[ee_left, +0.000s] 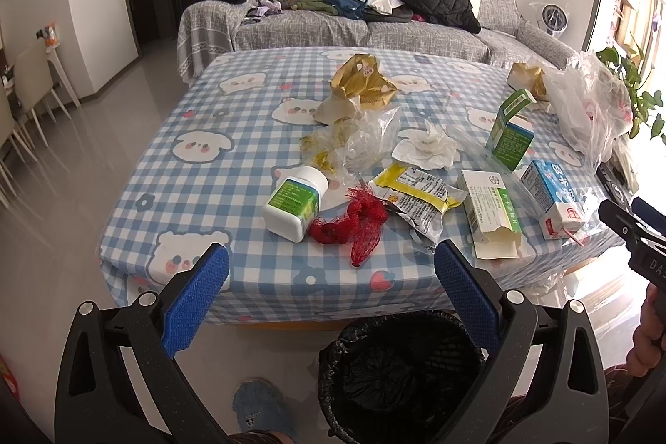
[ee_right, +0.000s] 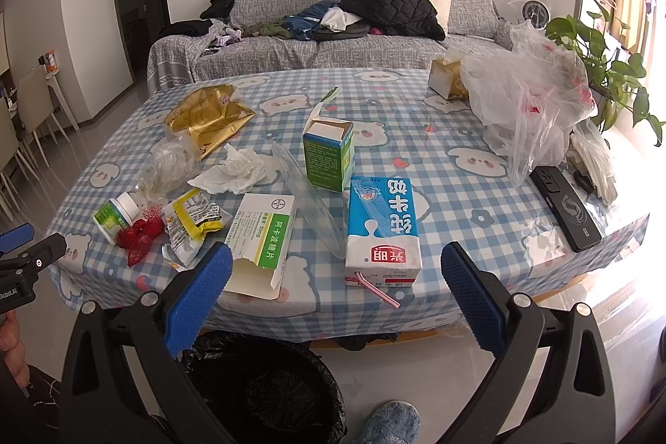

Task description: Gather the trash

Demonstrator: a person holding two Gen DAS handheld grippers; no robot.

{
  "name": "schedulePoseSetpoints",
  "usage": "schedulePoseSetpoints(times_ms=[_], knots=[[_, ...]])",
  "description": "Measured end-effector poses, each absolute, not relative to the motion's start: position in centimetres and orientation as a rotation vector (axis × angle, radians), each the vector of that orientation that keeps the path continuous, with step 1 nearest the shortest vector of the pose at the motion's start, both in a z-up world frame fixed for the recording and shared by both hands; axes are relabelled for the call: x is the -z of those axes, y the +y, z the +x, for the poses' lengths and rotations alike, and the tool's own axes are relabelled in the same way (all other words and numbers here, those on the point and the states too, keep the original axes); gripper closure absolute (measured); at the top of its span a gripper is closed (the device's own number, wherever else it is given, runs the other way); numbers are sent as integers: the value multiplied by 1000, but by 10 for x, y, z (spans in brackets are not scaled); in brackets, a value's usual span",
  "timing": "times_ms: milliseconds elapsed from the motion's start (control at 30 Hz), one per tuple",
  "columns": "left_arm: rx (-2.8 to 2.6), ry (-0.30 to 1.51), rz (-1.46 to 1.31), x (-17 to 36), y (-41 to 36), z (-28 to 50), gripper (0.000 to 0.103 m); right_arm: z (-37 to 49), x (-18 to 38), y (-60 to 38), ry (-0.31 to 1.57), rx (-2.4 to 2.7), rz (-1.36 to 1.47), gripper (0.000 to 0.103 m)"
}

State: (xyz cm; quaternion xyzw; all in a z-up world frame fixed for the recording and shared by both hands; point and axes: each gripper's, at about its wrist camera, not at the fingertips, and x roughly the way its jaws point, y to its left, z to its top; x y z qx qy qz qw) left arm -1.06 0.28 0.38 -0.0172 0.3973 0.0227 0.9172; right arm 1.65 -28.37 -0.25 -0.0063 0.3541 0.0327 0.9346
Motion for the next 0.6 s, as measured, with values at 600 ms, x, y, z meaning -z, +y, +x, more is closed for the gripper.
schedulePoseSetpoints(times_ms=[600], knots=[[-35, 822, -28, -3, -1, -14, 7, 16, 3, -284, 723, -64, -14, 7]])
